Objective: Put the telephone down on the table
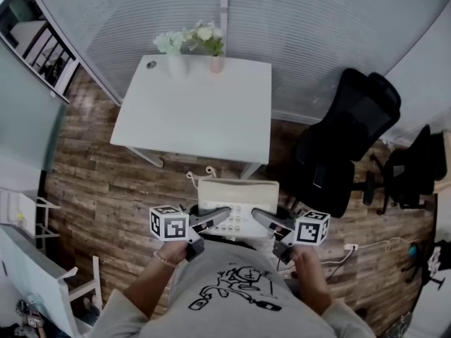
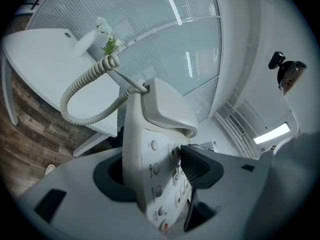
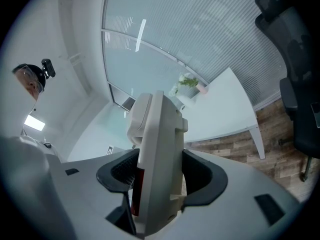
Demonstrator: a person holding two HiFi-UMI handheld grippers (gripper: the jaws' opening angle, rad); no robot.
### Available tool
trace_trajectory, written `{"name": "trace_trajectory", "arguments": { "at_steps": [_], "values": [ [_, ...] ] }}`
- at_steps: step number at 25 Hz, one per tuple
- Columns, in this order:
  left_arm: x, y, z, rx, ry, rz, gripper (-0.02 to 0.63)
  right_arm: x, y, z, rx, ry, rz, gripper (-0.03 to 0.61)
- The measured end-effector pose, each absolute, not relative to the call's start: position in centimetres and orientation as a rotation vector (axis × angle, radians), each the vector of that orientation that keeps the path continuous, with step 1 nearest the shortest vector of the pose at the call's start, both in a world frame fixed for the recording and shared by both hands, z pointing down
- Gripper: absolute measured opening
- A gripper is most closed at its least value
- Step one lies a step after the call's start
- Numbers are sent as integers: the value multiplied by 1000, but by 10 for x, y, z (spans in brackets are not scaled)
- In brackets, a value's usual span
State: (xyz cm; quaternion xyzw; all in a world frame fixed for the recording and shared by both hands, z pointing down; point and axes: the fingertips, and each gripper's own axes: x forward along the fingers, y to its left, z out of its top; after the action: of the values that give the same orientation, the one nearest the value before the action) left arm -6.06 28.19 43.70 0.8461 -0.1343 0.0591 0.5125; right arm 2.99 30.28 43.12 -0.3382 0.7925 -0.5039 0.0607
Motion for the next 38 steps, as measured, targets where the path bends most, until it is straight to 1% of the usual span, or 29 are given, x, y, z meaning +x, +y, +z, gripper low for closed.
{"name": "trace_trajectory", "arguments": {
  "at_steps": [17,27,38],
  "values": [
    [-73,184,431,2045,-298,138,259,16,207,427,-1034,2387,-1513,281],
    [-93,130,437,2033,-279,132,259,-4,156,428,-1065,2371,-1521,281],
    [-113,95,439,2026,-245,164,259,-25,122,432,-1095,2343,-1520,281]
  ]
}}
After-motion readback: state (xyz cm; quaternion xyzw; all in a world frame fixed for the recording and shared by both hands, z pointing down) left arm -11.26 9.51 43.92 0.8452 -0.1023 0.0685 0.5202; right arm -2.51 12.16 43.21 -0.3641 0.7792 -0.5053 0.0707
